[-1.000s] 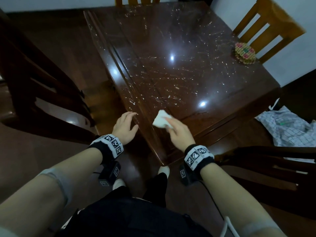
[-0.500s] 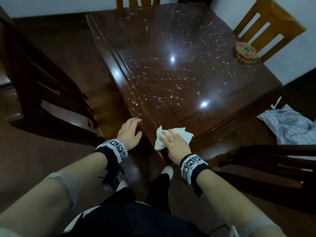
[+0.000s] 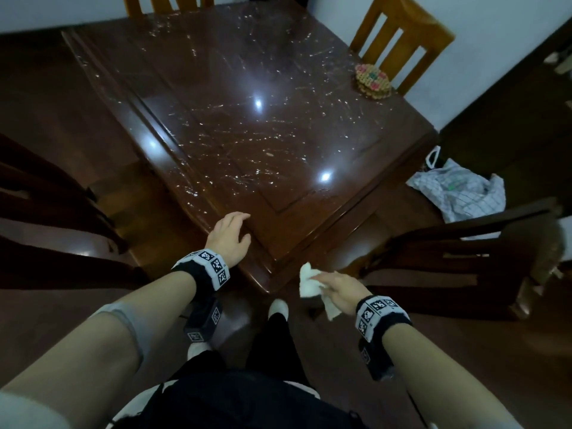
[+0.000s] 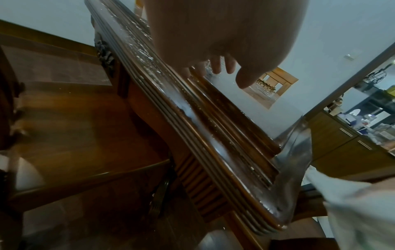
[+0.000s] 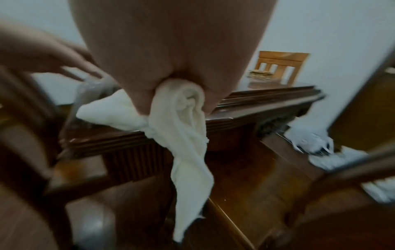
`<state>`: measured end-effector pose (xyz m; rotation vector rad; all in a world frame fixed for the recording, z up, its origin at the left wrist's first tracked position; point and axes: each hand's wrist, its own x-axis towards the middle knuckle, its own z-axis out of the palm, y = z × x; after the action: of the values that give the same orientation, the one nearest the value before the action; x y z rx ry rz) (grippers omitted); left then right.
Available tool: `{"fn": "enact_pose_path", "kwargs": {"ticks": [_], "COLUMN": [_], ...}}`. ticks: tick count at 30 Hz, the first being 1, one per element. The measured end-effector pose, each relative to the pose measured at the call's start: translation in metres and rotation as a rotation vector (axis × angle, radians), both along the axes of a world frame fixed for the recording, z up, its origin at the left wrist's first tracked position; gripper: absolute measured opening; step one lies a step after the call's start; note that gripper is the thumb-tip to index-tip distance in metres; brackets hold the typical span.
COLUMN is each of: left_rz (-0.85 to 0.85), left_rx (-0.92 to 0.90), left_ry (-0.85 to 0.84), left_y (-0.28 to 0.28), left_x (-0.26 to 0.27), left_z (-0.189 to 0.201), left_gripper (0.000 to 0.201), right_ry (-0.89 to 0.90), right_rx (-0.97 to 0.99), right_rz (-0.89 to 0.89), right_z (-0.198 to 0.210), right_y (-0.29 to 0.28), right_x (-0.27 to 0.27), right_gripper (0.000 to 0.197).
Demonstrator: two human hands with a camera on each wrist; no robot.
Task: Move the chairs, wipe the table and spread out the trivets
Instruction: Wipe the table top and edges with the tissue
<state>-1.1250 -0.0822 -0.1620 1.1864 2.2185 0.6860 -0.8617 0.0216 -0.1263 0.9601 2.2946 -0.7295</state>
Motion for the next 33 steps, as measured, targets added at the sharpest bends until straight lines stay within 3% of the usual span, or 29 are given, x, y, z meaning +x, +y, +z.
{"fn": "enact_pose_path", "kwargs": {"ticks": [3,6,16,27,31,33], "left_rz": [0.045,0.021,-0.008,-0.136,-0.234,-0.261], "left_rx": [0.039,0.03,-0.136,-0.267,-0.328,-0.334], "left_ry": [0.081,0.131,0.233,0.25,0.319,0.32], "left_y": [0.013,0.035,0.176,0.337,0.356,0.359], "left_x": [0.0,-0.004,-0.009,-0.002,-0.008,-0.01], "left_z": [0.0,-0.001,0.003,0.011,0.008,0.005], "left_gripper": [0.046,0.047,0.079,0.109,0.116,0.117], "right_ry": [0.182,0.308,0.481,0.414,0.327,0.192], "right_rx": [0.055,0.124,0.126,0.158,0.276,0.315], "right_rz": [-0.299,-0.49,-0.961,-0.994,-0.848,-0.728], "right_z": [0.007,0.012,0.016,0.004,-0.015,-0.029], "right_y": [0.024,0.059,0.252,0.481,0.543,0.562], "right_x": [0.013,0.008,-0.021,-0.034,-0.043,-0.051], "right_gripper": [0.037,0.038,0.046,0.046,0.045,0.047]}}
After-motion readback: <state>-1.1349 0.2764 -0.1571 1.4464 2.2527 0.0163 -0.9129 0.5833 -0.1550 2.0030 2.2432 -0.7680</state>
